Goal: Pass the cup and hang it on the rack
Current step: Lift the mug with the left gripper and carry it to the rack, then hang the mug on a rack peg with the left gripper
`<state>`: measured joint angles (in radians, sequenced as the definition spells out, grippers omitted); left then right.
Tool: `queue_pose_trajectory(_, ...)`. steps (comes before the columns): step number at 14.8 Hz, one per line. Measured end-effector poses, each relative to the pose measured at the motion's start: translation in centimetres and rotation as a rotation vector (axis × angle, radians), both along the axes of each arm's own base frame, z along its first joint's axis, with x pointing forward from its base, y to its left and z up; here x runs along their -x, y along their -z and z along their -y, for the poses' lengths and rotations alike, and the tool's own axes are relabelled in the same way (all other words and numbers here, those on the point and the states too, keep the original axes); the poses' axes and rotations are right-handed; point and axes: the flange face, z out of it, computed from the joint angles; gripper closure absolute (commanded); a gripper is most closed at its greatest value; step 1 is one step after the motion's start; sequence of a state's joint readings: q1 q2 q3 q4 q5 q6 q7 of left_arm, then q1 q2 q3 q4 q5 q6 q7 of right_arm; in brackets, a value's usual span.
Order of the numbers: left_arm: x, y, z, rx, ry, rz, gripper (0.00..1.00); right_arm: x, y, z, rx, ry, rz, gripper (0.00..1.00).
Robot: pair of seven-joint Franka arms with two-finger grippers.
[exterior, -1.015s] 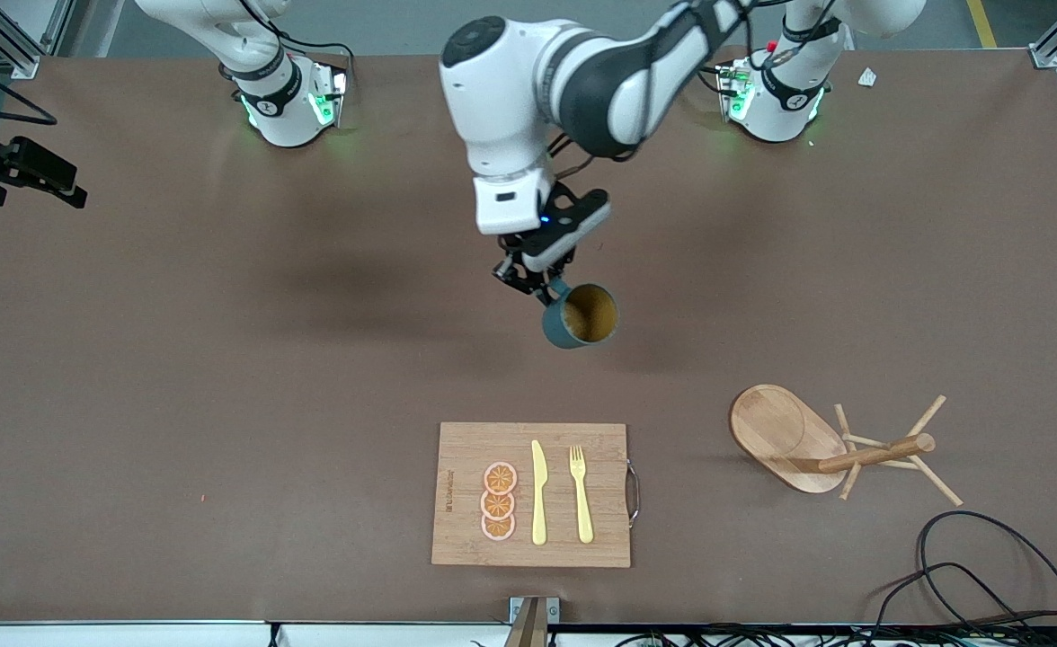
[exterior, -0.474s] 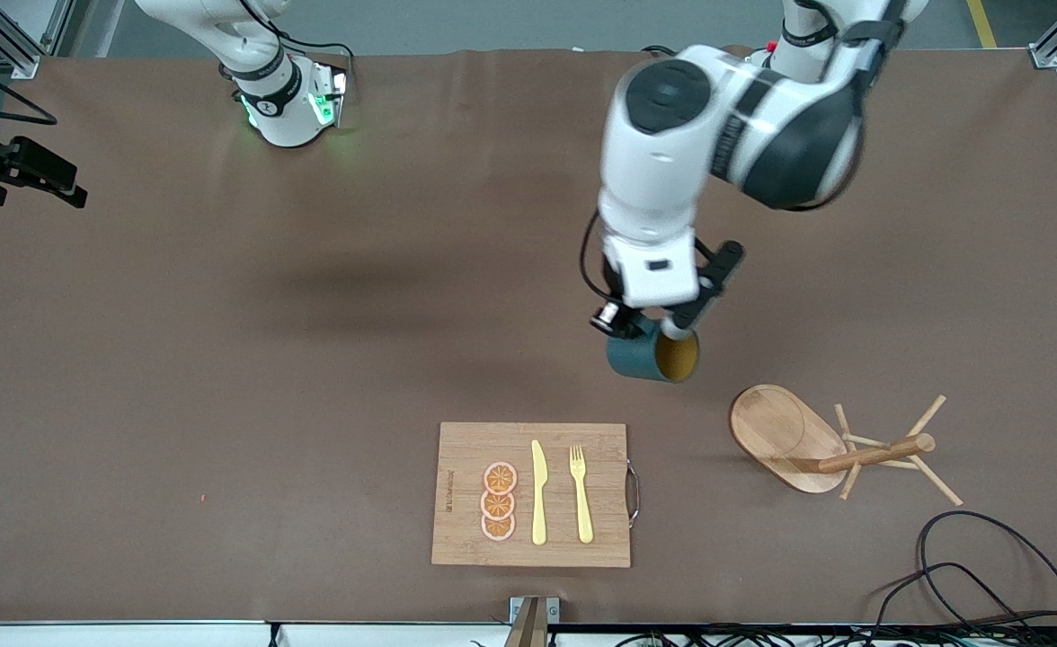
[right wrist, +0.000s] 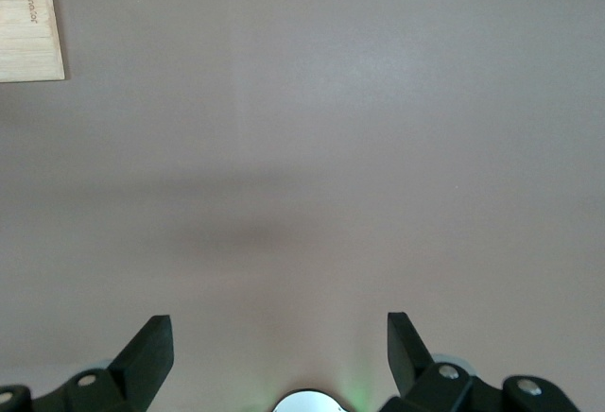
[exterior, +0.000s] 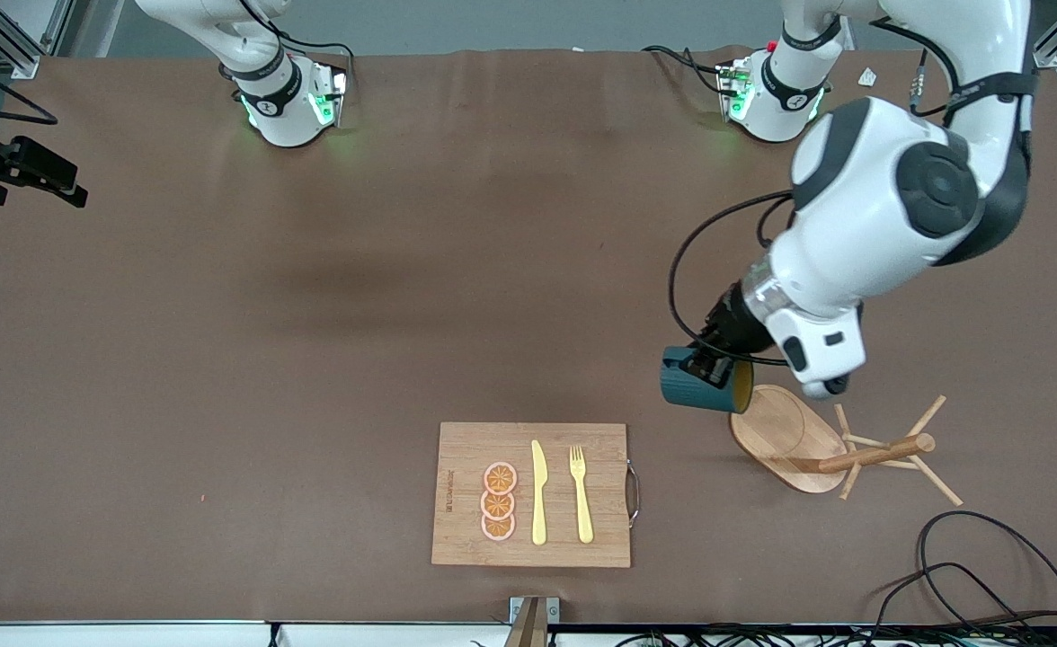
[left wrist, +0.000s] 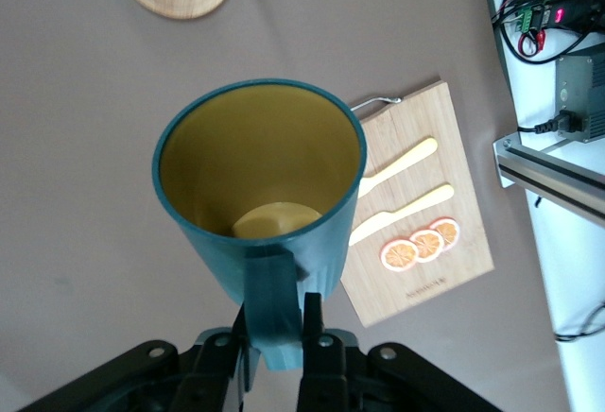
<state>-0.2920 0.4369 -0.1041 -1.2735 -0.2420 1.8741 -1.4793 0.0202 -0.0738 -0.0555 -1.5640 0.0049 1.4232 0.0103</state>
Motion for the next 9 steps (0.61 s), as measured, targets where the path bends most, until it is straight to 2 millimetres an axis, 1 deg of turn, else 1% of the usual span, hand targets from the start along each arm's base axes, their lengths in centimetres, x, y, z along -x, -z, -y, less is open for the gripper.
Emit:
queue_pose_trajectory(2,-1.0,-0.2,-2.5,0.084,-0.059,-0.033,0.99,0.0,0.0,0.0,0.000,0.000,-0.001,0.00)
queue_pose_trajectory(3,-1.8,-0.3,-4.3,0.133,-0.093,-0.047,0.99,0.0,0.0,0.0,0.000,-0.001,-0.001,0.00)
queue_pose_trajectory(5,-3.4,-0.3,-8.9,0.254,-0.132,-0.060,1.00,0.0,0.0,0.0,0.000,-0.001,-0.001,0.00)
queue_pose_trajectory(6,-4.2,0.0,-11.5,0.305,-0.153,-0.061,1.00,0.0,0.0,0.0,0.000,0.000,-0.001,0.00)
queue_pose_trajectory(8,-5.5,1.1,-16.3,0.388,-0.214,-0.072,1.00,0.0,0.0,0.0,0.000,0.000,-0.001,0.00)
queue_pose_trajectory(9,-5.9,1.6,-18.2,0.430,-0.247,-0.082,1.00,0.0,0.0,0.0,0.000,0.000,-0.001,0.00)
